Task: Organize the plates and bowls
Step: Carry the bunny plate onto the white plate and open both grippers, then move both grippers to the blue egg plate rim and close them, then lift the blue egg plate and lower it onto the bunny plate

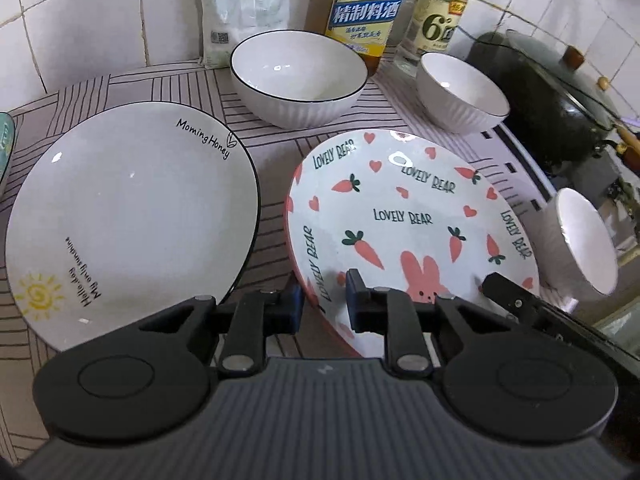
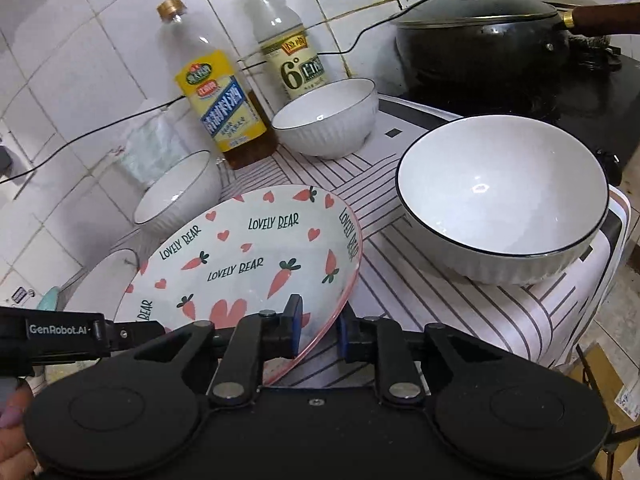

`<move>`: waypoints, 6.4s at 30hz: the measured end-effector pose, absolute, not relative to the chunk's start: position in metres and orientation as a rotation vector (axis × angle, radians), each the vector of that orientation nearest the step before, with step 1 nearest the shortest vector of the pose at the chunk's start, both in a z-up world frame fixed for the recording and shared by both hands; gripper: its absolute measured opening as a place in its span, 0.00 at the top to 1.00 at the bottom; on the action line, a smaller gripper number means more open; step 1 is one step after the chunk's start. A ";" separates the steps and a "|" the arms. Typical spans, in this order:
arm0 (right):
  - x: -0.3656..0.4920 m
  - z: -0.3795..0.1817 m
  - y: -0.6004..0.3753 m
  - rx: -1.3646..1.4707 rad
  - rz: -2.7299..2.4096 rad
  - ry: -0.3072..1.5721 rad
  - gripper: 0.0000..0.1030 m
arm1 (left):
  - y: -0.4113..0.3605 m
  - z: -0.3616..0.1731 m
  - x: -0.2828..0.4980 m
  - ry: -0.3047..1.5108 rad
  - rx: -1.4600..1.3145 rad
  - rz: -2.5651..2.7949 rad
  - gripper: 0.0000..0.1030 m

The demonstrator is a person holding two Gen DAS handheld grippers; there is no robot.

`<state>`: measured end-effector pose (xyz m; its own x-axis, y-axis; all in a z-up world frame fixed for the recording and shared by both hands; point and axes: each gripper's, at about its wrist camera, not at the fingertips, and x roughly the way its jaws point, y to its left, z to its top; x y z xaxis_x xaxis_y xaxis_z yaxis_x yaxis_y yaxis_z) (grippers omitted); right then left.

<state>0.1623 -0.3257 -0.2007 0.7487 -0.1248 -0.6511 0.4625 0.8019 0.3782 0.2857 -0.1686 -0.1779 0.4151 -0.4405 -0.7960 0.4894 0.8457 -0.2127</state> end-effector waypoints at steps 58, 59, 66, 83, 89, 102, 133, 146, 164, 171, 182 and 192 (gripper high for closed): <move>0.286 -0.157 -0.182 0.205 0.028 0.821 0.72 | 0.001 -0.176 0.322 1.112 -0.219 -0.247 0.76; 0.287 -0.155 -0.179 0.190 0.026 0.832 0.72 | 0.001 -0.174 0.323 1.128 -0.218 -0.234 0.75; 0.293 -0.155 -0.165 0.047 -0.005 0.855 0.69 | 0.003 -0.173 0.329 1.188 -0.234 -0.202 0.75; 0.291 -0.164 -0.161 0.001 -0.022 0.815 0.70 | -0.001 -0.170 0.324 1.185 -0.245 -0.236 0.78; 0.285 -0.147 -0.162 0.071 -0.022 0.832 0.70 | -0.001 -0.159 0.315 1.184 -0.198 -0.234 0.75; 0.259 -0.064 -0.129 0.037 0.132 0.779 0.51 | 0.046 -0.106 0.278 1.046 -0.032 -0.222 0.50; 0.366 -0.099 -0.061 -0.086 0.464 0.727 0.17 | 0.196 -0.152 0.392 0.880 -0.029 0.058 0.18; 0.449 -0.157 -0.044 0.087 0.503 0.845 0.22 | 0.198 -0.201 0.429 0.945 -0.167 0.052 0.33; 0.479 -0.186 -0.043 0.089 0.469 0.930 0.83 | 0.207 -0.211 0.447 1.031 -0.420 -0.017 0.80; 0.488 -0.195 -0.034 0.169 0.478 0.964 0.70 | 0.197 -0.199 0.448 1.014 -0.291 -0.046 0.74; 0.458 -0.167 -0.041 0.190 0.473 0.898 0.74 | 0.188 -0.166 0.416 0.948 -0.215 -0.069 0.74; 0.402 -0.118 -0.065 0.261 0.485 0.777 0.74 | 0.180 -0.107 0.360 0.821 -0.158 -0.134 0.74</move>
<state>0.4017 -0.0647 -0.1178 0.6116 0.5088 -0.6058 -0.3206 0.8595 0.3981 0.3595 0.1795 -0.1069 0.6742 -0.1793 -0.7165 0.0570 0.9798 -0.1916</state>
